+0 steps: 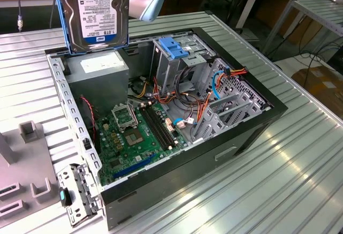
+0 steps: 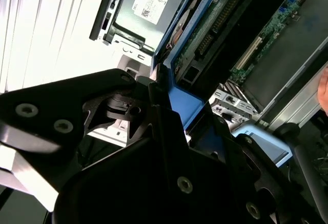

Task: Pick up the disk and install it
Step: 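Pick up the disk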

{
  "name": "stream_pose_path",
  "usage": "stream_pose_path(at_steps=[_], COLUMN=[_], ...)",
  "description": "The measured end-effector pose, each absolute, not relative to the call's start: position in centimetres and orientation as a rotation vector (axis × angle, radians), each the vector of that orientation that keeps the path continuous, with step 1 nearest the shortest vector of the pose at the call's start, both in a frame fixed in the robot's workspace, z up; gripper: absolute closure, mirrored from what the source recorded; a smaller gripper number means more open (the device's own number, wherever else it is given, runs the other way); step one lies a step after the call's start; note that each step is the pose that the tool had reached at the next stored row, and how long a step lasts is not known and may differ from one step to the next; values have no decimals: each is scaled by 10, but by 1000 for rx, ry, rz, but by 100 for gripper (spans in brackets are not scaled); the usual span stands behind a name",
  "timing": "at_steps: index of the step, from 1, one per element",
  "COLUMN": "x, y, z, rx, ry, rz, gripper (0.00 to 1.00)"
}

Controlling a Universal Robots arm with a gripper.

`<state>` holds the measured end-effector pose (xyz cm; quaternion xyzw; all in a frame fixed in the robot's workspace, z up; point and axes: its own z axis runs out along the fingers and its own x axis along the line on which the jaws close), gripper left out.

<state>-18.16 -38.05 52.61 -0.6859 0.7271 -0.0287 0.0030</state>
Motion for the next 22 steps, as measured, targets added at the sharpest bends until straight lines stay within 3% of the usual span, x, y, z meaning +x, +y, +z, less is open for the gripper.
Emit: stream_pose_path(at_steps=[22], x=[-165], y=[-390], z=[526], rx=[-2146], ry=[2285], rz=[-89], gripper=[63])
